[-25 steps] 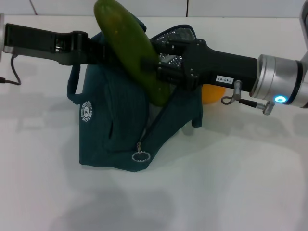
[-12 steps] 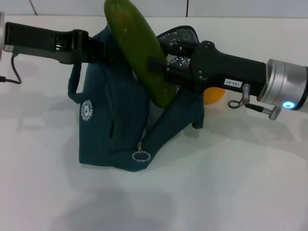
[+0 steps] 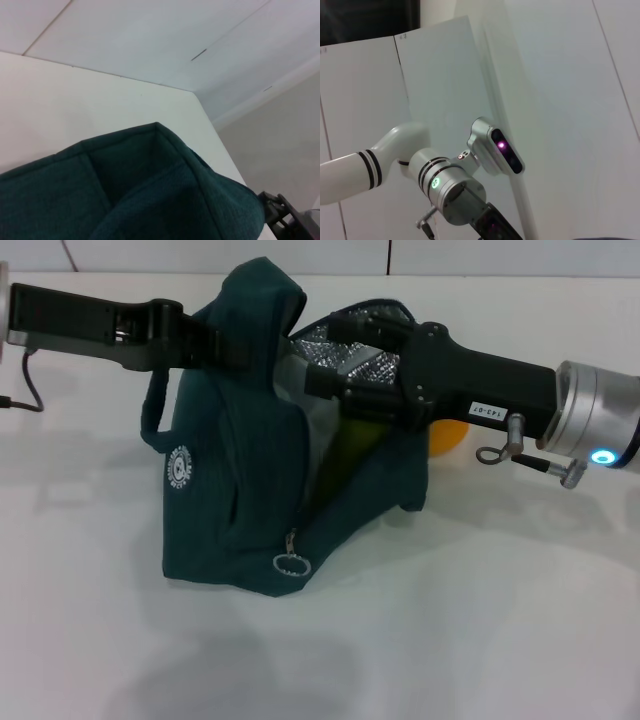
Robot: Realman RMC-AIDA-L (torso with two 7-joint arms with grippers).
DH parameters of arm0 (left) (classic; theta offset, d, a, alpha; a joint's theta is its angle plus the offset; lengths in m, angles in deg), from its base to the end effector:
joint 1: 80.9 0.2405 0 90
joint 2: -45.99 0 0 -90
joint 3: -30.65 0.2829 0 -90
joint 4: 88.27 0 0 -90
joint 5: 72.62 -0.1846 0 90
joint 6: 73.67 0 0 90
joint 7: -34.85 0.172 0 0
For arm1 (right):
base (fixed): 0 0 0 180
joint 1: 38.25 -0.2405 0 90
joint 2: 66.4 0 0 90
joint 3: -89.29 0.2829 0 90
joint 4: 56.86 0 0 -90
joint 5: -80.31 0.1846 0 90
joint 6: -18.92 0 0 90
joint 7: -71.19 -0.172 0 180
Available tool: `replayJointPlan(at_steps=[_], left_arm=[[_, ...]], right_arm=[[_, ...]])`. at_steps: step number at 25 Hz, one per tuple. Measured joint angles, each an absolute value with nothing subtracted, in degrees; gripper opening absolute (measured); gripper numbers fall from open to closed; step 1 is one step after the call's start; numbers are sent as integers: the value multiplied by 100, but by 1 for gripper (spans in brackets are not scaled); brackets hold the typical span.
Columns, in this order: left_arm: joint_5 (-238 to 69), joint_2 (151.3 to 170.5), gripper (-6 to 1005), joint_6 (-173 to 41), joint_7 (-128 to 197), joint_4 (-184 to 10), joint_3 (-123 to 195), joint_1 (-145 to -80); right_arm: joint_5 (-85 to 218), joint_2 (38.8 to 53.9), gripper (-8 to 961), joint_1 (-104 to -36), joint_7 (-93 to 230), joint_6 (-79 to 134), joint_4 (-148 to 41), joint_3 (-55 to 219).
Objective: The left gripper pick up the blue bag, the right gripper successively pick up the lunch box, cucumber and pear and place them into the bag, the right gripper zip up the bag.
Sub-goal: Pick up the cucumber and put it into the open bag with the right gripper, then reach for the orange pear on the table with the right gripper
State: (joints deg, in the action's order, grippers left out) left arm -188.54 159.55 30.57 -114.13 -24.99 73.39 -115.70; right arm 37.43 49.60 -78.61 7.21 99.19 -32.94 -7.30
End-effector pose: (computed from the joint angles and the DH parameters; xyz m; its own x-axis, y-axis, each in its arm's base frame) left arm -0.2000 0.3511 0.0461 0.3678 0.8666 0.3371 0.8809 -0.4409 0.1724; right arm 0.1269 0.3514 -0.0707 0.5944 -0.1514 -0.7898 -0.2505 -0.9681 -0.0029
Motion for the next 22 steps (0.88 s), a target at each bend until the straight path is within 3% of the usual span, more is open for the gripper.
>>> replayJointPlan(at_steps=[6,13,17,22], left_arm=[[-18853,15951,49,3057,-11422,-2490,7321,-11570],[-18840,15942,50,3057,-11428,-2490,7309,-11519],[-18834,15944,50,3056,-11430,-2490,7303,-11494],[-18783,15954,50,3054,-11431,-2490,7289,-11469]], right_arm=[[3753,4945,786,-7774,740,9946,-3222,-637],[3713,4874,780,-7194,757,10055,-2896,137],[3696,4667,777,-6501,732,9950,-2818,837],[3574,4536,771,-6362,719,9514,-2861,915]])
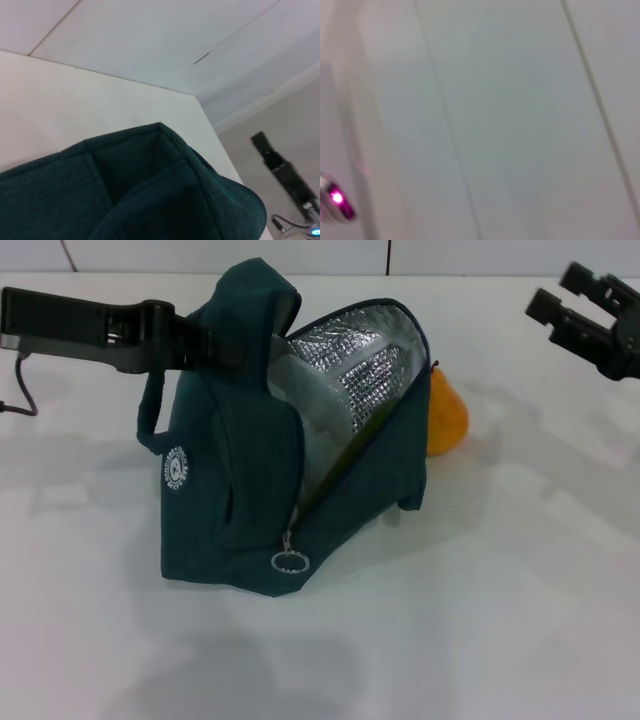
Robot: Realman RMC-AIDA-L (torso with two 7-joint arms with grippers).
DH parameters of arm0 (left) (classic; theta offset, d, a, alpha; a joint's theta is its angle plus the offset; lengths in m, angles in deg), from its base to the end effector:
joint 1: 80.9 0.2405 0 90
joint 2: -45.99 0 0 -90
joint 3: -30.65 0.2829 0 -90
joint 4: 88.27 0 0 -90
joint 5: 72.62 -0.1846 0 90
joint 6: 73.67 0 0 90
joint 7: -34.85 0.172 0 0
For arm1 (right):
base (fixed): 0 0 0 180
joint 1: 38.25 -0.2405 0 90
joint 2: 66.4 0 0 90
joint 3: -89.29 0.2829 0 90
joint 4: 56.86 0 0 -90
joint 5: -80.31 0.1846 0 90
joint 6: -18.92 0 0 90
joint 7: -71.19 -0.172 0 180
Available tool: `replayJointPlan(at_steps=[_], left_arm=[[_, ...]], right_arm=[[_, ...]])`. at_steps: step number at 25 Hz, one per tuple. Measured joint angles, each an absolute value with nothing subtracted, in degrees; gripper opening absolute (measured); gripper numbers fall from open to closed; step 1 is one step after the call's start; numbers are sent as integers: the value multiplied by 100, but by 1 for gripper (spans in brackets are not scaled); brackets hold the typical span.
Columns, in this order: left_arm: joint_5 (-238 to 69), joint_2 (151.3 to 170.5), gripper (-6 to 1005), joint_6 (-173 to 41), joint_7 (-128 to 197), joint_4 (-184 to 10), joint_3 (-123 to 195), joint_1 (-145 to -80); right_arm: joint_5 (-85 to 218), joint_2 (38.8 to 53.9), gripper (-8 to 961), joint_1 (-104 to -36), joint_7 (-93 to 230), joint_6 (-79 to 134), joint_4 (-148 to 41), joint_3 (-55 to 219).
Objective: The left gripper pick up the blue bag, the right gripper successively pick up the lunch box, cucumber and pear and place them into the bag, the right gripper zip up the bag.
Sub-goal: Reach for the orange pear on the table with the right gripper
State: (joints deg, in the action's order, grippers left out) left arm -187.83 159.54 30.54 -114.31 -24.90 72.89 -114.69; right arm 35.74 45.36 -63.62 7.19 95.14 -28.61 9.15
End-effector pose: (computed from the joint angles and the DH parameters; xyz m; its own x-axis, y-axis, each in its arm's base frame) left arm -0.2045 0.3484 0.0484 0.3470 0.8696 0.3512 0.8860 -0.4268 0.1815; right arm 0.2324 0.3631 0.0092 0.5192 -0.1039 -0.8483 -0.5697 -0.7820 -0.2528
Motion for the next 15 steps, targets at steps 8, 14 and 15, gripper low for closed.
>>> replayJointPlan(at_steps=[8,14,15], left_arm=[[-18690,15957,49,3041,-11425,-2490,7182,-11363],[-18687,15957,49,3042,-11417,-2490,7133,-11351],[-18687,15962,49,3042,-11417,-2491,7133,-11355]], right_arm=[[2569,4554,768,-6721,529,8346,-2804,924],[1858,4712,765,-7169,540,7863,-2796,927],[1731,4753,765,-7237,544,7815,-2796,927]])
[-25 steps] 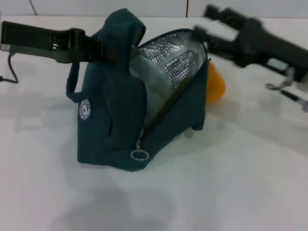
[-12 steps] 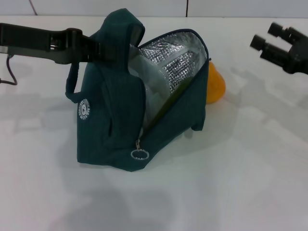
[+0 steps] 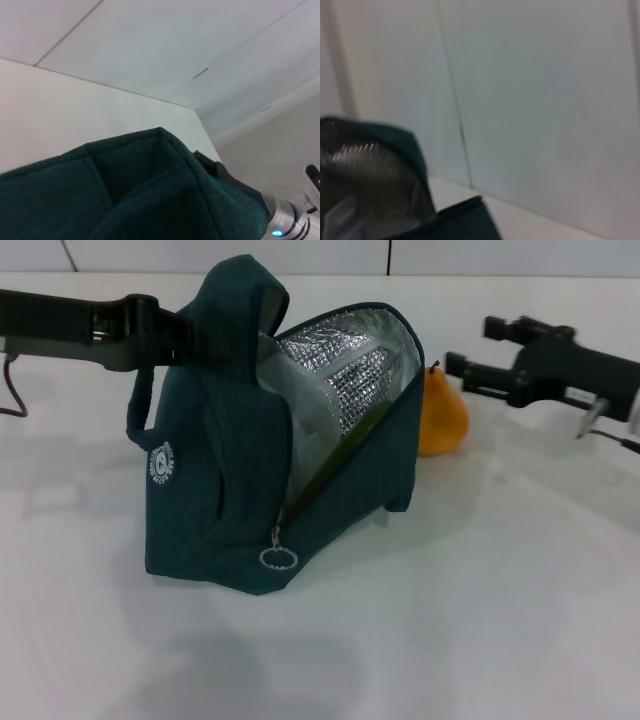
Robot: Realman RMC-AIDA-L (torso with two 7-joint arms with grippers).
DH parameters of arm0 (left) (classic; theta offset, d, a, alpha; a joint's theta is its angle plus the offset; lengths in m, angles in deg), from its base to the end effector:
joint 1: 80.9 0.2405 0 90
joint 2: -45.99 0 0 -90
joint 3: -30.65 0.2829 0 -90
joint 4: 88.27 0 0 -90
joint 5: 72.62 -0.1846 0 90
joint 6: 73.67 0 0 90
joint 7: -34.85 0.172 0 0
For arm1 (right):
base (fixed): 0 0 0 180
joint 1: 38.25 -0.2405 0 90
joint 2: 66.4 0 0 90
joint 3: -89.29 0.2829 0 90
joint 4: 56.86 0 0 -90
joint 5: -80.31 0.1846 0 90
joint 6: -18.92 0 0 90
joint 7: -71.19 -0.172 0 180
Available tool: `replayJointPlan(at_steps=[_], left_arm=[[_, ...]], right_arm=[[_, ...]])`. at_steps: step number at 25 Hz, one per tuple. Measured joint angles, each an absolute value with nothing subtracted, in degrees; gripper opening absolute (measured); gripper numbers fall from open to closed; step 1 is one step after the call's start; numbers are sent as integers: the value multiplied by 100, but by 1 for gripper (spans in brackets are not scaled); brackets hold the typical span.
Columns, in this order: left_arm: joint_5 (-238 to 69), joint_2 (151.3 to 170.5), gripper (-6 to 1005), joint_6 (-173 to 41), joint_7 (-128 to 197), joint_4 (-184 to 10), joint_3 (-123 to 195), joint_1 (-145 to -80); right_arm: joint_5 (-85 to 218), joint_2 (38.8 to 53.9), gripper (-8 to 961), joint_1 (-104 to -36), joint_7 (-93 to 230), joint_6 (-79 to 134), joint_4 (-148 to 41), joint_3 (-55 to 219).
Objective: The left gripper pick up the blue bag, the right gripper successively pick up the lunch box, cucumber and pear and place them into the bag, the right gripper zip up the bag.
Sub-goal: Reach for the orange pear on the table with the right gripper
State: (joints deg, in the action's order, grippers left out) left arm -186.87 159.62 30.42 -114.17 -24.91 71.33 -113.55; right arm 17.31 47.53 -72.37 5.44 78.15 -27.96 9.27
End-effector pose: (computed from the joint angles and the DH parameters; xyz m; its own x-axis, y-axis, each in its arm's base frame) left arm -0.2099 0.3465 0.0534 0.3172 0.8671 0.3840 0.8898 -0.4122 0.1957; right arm 0.2196 0.4030 -0.0463 0.7772 -0.1685 -0.6062 -0.4664 -0.8010 -0.3754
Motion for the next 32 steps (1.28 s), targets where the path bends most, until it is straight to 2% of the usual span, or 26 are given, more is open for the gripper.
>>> replayJointPlan(at_steps=[5,15,26,29,32], left_arm=[[-18686,15971,49,3039,-11414,-2486,7133,-11375],[-18615,15986,50,3029,-11419,-2481,7134,-11404],[-18529,15981,49,3030,-11440,-2481,7134,-11449],[-18528,15980,49,3028,-11447,-2481,7134,-11479],[-18528,15980,49,3023,-11451,-2481,7134,-11513]], right_arm=[[1282,4893,763,-7483,551,7374,-2788,906],[1194,4922,759,-7615,555,7174,-2834,875],[1177,4945,675,-7568,562,7089,-2804,679],[1178,4951,491,-7569,614,7066,-2798,676],[1183,4952,354,-7580,629,7053,-2792,676]])
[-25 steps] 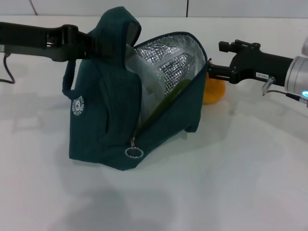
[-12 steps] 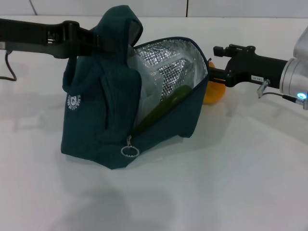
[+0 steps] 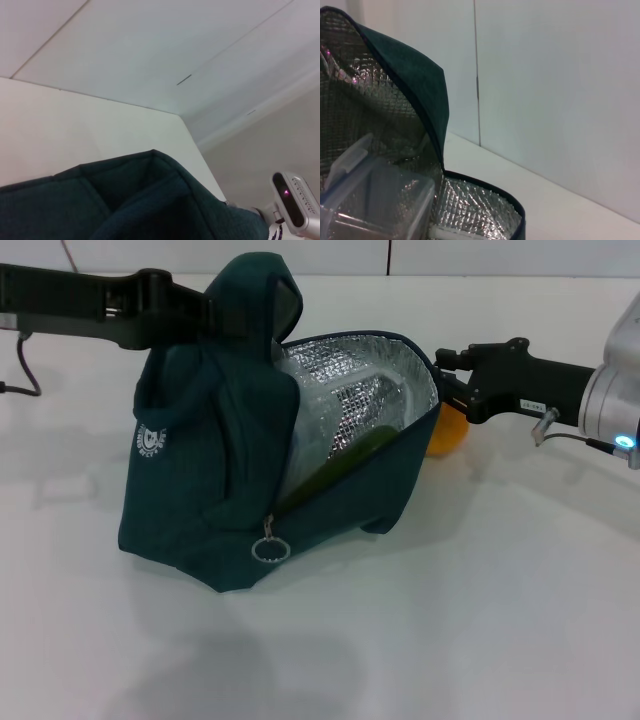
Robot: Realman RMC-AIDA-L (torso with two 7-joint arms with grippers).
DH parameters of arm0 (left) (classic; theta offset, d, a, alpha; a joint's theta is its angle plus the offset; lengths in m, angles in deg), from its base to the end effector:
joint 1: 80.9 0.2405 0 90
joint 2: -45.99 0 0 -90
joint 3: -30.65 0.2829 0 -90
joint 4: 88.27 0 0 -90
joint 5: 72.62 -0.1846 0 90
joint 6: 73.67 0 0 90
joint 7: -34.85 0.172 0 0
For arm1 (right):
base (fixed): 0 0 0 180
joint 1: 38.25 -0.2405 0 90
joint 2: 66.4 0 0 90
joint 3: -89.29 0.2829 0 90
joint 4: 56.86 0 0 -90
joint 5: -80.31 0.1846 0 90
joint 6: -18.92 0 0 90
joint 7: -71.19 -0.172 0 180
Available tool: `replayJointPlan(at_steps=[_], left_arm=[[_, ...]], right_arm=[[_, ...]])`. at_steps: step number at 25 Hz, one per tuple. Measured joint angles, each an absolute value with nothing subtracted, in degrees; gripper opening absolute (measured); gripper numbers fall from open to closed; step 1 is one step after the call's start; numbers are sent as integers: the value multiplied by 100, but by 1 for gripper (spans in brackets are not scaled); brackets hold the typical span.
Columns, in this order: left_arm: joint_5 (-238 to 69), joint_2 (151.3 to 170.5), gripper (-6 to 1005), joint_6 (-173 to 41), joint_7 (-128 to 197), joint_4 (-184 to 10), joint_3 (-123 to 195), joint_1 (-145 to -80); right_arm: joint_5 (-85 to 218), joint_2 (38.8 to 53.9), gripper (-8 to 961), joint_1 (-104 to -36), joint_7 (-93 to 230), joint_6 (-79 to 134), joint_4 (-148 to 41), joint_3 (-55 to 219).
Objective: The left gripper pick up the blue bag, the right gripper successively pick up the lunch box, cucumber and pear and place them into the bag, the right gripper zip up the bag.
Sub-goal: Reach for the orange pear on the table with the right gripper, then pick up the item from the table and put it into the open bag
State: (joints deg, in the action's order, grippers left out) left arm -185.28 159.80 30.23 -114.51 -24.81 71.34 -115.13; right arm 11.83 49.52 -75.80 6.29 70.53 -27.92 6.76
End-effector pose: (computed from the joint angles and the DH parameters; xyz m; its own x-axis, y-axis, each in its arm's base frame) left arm -0.1954 0.3527 0.0543 0.3362 0.8531 0.3990 0.8696 -0.4439 0.2164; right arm 0.2104 0.4128 -0.0745 0.8643 -0.1479 -0.4808 -0.3807 -0.8170 -0.4331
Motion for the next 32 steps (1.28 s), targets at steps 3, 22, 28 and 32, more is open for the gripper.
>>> replayJointPlan(at_steps=[3,22,28,32], left_arm=[[-18528,15980,49,3022,-11452,-2481,7134,-11525],[-18528,15977,49,3012,-11440,-2481,7134,-11536],[-18440,15968,49,3020,-11448,-2481,7134,-11490],[-18410,15954,49,3038,-11448,-2492,7134,-11436]], right_arm=[[1183,4952,250,-7598,637,7028,-2778,676],[1199,4952,27,-7473,774,6945,-2496,678],[1291,4932,27,-7044,681,6969,-1829,709],[1392,4897,28,-6824,432,7062,-1442,780]])
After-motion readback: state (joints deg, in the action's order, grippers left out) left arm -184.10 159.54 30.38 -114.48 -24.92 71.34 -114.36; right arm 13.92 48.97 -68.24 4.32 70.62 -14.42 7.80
